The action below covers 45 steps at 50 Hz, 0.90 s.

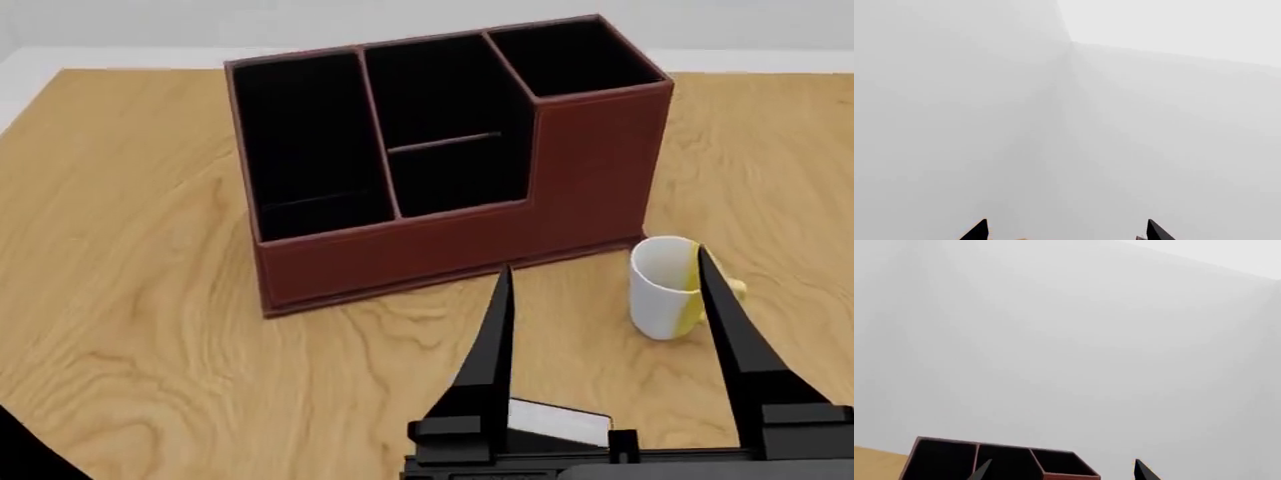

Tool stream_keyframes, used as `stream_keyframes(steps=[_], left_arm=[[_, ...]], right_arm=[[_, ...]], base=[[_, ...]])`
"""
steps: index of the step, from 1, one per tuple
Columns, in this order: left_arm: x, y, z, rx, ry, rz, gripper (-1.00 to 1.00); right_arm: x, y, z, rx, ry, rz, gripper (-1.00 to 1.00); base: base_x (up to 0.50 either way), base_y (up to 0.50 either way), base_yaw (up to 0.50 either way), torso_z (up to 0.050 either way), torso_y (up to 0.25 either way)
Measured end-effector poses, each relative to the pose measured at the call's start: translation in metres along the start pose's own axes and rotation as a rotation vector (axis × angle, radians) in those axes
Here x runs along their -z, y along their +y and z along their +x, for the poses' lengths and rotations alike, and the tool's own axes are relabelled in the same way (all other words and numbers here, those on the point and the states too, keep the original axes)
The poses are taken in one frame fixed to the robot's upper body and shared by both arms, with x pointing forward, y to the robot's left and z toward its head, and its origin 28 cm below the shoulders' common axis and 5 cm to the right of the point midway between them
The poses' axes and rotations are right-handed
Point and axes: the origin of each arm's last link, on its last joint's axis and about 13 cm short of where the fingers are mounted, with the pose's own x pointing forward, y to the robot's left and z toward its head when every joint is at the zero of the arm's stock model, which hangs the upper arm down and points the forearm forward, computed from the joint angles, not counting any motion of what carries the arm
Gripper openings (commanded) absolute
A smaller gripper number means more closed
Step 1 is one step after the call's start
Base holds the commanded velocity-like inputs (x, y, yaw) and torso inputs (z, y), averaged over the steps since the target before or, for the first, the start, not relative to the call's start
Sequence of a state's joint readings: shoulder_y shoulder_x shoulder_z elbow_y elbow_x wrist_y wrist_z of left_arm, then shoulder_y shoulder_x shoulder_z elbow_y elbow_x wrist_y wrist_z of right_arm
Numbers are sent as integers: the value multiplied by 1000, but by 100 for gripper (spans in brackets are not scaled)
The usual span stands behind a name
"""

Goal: Pick up the book and place it in the front compartment of the caddy.

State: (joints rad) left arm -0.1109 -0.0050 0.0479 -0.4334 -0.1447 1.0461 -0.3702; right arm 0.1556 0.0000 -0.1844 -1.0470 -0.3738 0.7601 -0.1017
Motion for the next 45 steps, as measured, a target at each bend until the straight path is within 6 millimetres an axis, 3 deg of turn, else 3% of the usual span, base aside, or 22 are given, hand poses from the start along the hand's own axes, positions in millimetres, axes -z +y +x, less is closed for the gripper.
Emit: stream_keyframes(steps=[45], left_arm=[[-1,0,1,3,-5,-5,100]], right_arm=[[-5,-3,7,7,-28,-25,100]], base=[[395,108,0,0,1]])
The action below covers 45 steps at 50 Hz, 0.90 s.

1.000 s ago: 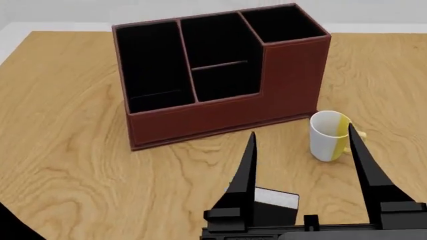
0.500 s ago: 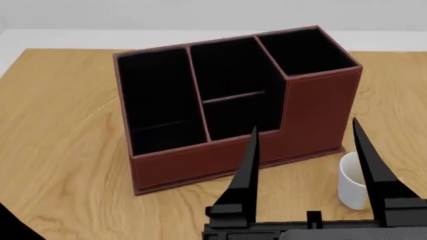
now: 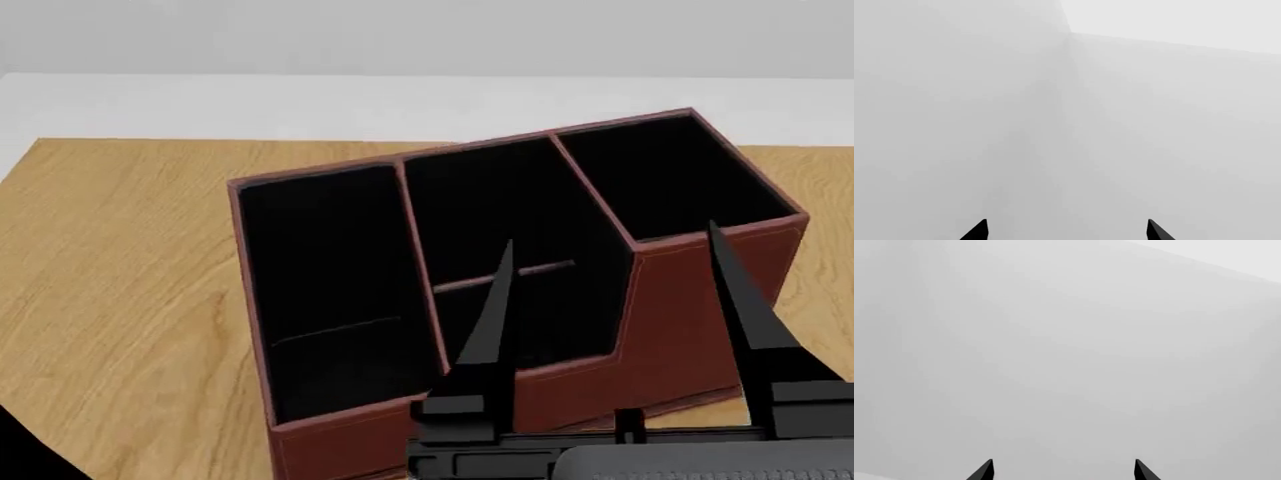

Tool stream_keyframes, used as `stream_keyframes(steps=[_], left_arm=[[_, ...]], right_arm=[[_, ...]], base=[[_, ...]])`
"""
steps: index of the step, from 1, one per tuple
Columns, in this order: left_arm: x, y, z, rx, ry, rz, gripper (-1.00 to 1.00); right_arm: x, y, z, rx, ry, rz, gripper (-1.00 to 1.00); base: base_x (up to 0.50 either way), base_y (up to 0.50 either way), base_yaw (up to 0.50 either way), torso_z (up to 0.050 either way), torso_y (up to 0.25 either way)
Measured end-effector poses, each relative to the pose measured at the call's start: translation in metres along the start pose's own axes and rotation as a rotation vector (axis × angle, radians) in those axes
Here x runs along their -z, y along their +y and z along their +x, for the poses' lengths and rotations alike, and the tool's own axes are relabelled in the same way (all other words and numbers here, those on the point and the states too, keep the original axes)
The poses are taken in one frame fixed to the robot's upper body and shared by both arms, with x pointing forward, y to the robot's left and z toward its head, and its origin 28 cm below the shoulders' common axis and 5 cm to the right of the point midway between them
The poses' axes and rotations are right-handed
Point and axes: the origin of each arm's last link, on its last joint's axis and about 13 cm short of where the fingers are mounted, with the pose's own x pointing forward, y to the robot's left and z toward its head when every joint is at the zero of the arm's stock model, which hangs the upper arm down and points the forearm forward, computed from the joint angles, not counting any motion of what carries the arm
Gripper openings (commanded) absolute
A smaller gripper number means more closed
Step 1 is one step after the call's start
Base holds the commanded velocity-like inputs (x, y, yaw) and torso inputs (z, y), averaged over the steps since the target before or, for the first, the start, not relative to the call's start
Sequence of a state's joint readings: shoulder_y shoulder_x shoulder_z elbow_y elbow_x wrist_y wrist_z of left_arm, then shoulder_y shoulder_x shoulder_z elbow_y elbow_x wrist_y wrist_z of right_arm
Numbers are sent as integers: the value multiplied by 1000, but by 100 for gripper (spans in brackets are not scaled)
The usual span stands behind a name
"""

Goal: Pick up the book and place it in the front compartment of the caddy.

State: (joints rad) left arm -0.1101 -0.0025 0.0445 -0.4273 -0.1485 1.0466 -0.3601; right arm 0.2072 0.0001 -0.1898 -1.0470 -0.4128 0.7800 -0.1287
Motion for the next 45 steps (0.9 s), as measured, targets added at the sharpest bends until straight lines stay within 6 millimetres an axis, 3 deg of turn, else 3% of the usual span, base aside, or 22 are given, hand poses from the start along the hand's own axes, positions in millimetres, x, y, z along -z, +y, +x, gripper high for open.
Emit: stream_keyframes(steps=[5,19,23,27,36,45], left_arm=[[0,0,0,0,0,-1,100],[0,0,0,0,-2,-2,100],[0,0,0,1,-2,-2,100],[-1,0,1,1,-3,-5,100],[-1,0,1,1,-3,-19,100],[-2,-1,2,0,-5,-31,100]], right_arm=[[0,0,0,0,0,-1,100],[0,-2,2,10,8,-8,100],[-4,-4,10,-11,14,-17,100],[-19,-3,28,-142,29,-70,100],[-49,-39,47,-212,119,-218,100],[-84,-78,99,-348,229,-314,100]], base=[[395,92,0,0,0],[6,0,0,0,1],[0,0,0,0,0],[0,0,0,0,0],[0,0,0,0,0],[0,0,0,0,0]])
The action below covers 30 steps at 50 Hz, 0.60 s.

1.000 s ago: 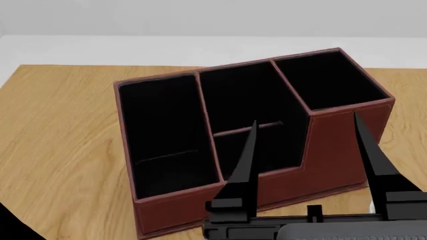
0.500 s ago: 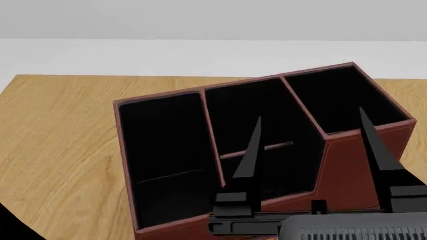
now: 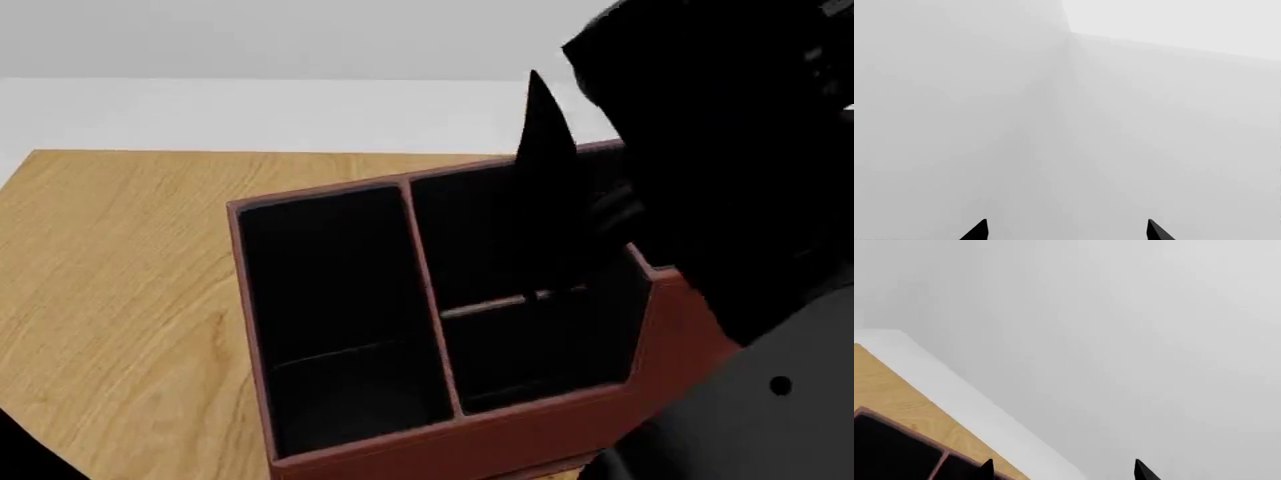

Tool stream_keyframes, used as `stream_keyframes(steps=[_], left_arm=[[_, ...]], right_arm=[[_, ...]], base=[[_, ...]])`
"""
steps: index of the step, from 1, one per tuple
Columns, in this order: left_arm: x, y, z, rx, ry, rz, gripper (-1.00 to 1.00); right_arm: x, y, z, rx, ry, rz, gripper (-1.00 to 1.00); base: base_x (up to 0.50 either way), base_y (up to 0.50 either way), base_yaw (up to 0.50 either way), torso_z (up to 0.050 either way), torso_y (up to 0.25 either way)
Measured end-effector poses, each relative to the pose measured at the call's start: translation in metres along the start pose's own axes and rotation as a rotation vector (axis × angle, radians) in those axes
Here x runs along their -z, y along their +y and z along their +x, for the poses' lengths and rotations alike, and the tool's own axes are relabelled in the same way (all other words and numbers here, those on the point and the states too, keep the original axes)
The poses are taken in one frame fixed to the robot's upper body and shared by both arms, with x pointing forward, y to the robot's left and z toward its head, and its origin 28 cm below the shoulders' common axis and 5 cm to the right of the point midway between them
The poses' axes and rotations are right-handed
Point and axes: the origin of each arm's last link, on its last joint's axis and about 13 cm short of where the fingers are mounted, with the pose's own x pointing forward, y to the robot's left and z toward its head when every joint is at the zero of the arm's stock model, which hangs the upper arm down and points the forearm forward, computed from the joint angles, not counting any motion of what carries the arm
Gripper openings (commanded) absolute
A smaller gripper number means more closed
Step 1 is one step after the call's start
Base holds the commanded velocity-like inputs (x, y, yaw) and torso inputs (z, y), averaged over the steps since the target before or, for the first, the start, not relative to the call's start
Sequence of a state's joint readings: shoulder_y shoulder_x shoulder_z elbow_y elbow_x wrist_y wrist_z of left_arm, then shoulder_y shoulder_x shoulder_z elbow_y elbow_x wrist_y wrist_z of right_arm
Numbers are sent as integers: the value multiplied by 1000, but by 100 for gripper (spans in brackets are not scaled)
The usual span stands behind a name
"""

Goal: Pick up the book and place it in the front compartment of the caddy.

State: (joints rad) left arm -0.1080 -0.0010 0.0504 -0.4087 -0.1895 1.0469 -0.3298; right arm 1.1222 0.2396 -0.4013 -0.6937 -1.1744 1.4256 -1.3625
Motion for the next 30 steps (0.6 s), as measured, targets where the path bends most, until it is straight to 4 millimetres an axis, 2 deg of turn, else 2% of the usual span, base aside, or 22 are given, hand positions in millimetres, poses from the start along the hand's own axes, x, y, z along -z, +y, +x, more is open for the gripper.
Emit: stream_keyframes(steps=[10,14,17,20,23,27,30], left_arm=[[-2,0,1,0,-7,-14,100],[-2,-1,2,0,-10,-19,100],[-3,-1,2,1,-13,-21,100],[-3,-1,3,1,-14,-24,100],[-3,-1,3,1,-14,-28,100],[-3,-1,3,-2,-14,-31,100],[-3,-1,3,-4,-13,-33,100]], right_arm=[[-34,-68,23,-190,210,-99,100],[-65,-94,25,-174,296,-233,100],[-76,-104,27,-141,357,-284,100],[-77,-104,31,-114,411,-315,100],[-72,-96,34,-95,459,-334,100],[-60,-74,30,-79,517,-353,100],[-53,-53,19,-116,563,-361,100]], base=[[0,0,0,0,0],[0,0,0,0,2],[0,0,0,0,0],[0,0,0,0,0],[0,0,0,0,0],[0,0,0,0,0],[0,0,0,0,0]])
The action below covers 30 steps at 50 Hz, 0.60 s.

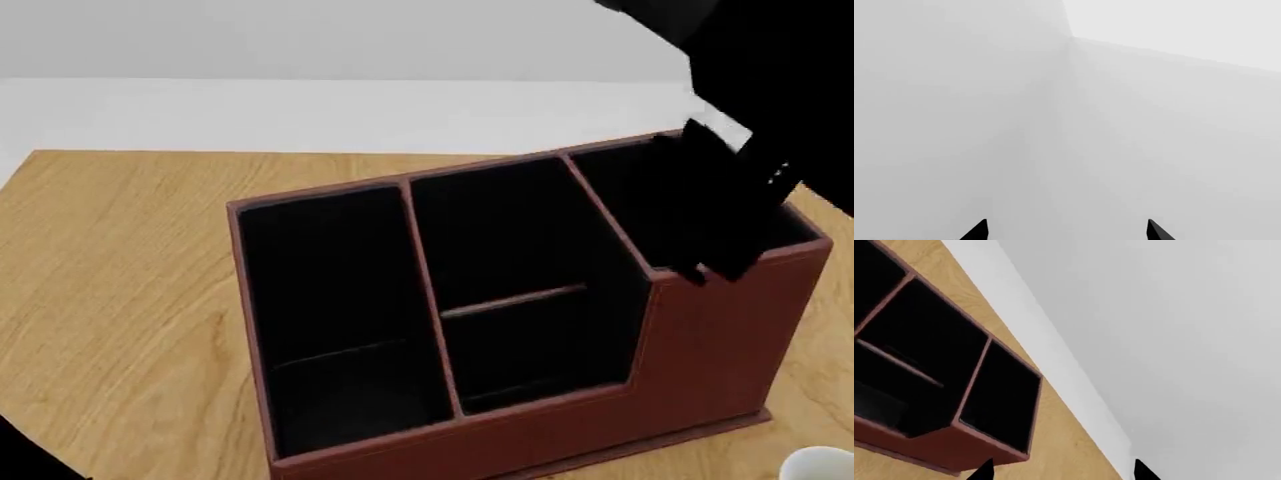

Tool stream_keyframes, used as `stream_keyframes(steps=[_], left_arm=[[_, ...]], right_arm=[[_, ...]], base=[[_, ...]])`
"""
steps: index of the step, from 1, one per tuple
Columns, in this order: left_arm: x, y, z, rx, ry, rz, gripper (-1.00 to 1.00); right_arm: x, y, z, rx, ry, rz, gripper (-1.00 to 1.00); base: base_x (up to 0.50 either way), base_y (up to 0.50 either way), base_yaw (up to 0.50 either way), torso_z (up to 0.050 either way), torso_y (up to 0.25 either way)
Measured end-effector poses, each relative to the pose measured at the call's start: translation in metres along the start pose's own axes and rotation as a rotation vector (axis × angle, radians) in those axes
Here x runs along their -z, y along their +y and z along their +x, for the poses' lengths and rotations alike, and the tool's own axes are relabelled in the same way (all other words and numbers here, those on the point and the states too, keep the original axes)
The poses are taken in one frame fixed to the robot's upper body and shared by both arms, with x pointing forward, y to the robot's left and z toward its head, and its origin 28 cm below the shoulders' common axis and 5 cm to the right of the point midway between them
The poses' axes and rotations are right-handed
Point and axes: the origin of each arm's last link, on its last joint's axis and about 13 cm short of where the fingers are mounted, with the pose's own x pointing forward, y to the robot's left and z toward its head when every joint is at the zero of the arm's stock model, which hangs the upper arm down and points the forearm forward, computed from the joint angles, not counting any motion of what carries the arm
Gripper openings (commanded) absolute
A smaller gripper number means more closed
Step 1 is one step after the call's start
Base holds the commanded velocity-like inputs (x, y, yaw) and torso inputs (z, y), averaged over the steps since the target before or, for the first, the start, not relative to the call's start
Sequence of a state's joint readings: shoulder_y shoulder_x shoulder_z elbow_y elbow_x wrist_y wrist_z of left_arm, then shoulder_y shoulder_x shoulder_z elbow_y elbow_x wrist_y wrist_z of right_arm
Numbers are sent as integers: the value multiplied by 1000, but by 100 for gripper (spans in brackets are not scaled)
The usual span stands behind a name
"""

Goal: Pick up the book and place it in the front compartment of the caddy.

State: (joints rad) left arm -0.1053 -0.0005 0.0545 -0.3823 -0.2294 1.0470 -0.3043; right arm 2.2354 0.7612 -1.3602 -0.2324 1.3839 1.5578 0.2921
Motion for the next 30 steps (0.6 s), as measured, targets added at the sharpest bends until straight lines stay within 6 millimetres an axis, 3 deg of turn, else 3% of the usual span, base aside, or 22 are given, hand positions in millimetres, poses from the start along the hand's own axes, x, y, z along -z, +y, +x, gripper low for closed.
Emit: stream_keyframes(steps=[5,9,18,30], left_arm=[[0,0,0,-4,1,-2,100],[0,0,0,-6,2,-3,100],[1,0,-1,-7,6,-6,100],[1,0,-1,-6,14,-9,100]], right_arm=[[4,37,-27,-283,54,-40,100],[6,50,-49,-479,93,-68,100],[12,58,-78,-770,175,-110,100],[14,60,-89,-955,254,-132,100]], base=[[0,0,0,0,0],[0,0,0,0,0],[0,0,0,0,0],[0,0,0,0,0]])
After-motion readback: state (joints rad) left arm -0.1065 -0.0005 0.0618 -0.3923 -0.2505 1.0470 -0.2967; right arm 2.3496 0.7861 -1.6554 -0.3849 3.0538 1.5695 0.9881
